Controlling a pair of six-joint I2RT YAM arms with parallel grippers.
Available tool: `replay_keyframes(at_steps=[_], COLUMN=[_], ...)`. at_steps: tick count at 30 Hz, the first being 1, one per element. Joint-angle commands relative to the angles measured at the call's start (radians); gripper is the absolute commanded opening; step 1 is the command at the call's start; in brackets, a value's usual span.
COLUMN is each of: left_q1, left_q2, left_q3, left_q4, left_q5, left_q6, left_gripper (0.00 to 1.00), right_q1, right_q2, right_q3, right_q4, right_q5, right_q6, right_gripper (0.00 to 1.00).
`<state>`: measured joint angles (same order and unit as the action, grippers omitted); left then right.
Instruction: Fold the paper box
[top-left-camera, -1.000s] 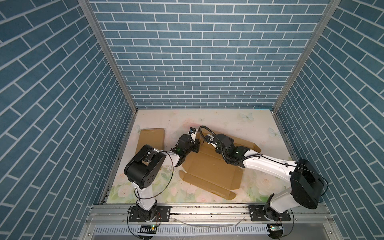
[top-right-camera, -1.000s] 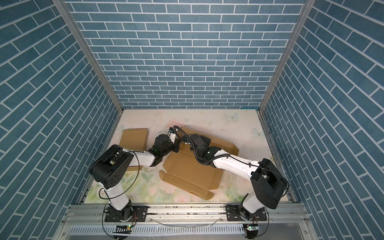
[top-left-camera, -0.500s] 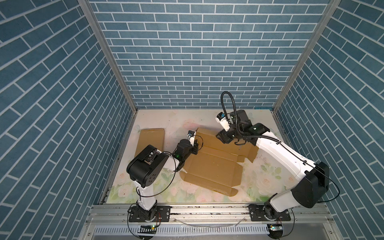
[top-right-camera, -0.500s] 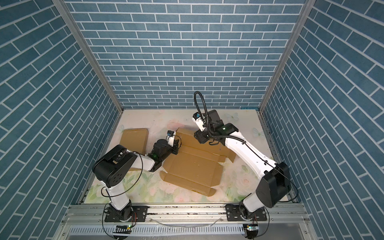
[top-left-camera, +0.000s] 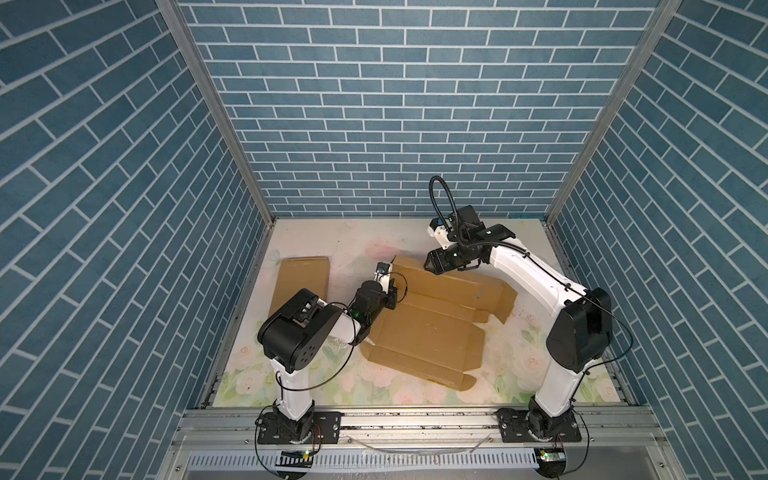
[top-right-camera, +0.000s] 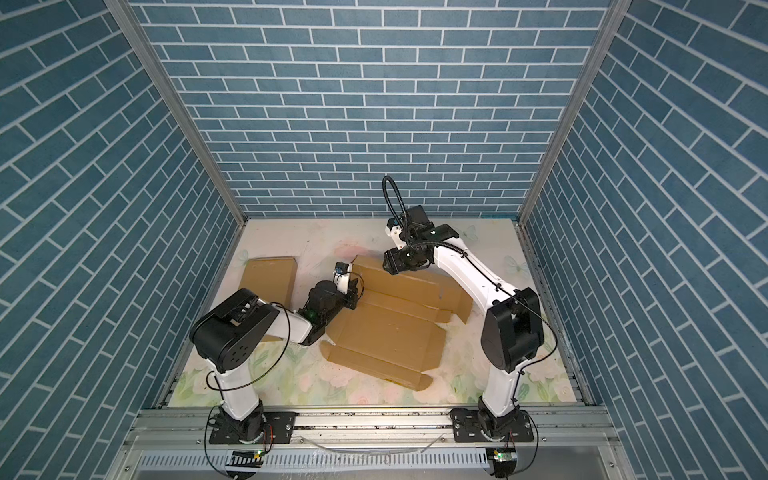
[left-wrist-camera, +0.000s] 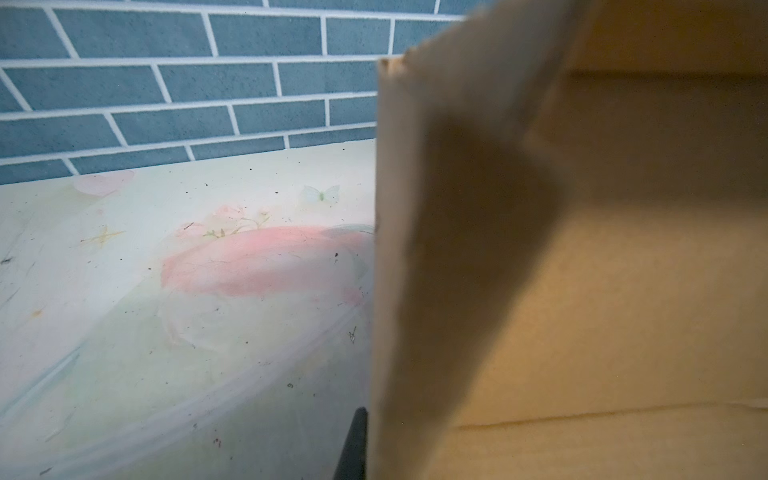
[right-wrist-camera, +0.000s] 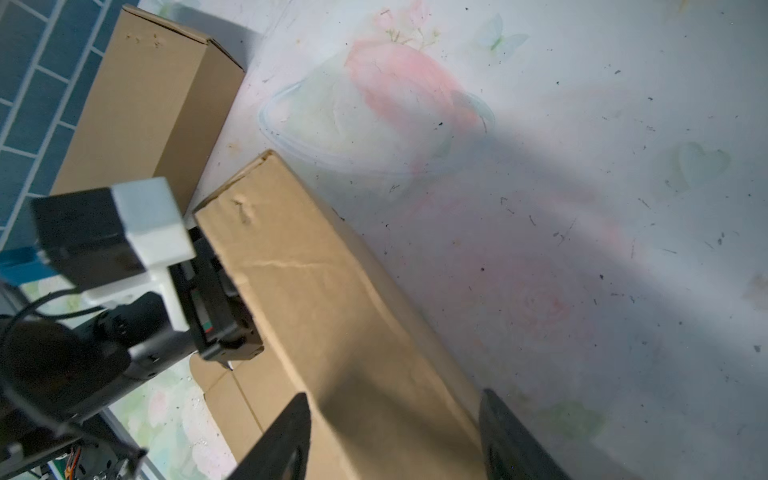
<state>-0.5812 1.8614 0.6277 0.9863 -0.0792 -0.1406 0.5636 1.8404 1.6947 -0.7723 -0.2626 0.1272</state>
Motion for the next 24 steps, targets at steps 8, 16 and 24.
replay_keyframes(at_steps=[8, 16, 24], left_q1=[-0.002, 0.009, 0.02], left_q2=[0.038, 0.013, -0.056], left_q3=[-0.029, -0.02, -0.012], left_q4=[-0.061, -0.097, -0.122], left_q5=[-0.029, -0.069, -0.122], left_q6=[0.007, -0.051, -0.058], left_gripper=[0.0, 0.11, 0.36], right_q1=[-0.002, -0.001, -0.001], right_q2=[0.114, 0.129, 0.13], right_q3=[0.131, 0.065, 0.05], right_q4=[-0.087, -0.092, -0.081], right_q5=[0.029, 0.027, 0.022], right_q6=[-0.034, -0.069, -0.078], right_gripper=[0.63, 0.57, 0.56])
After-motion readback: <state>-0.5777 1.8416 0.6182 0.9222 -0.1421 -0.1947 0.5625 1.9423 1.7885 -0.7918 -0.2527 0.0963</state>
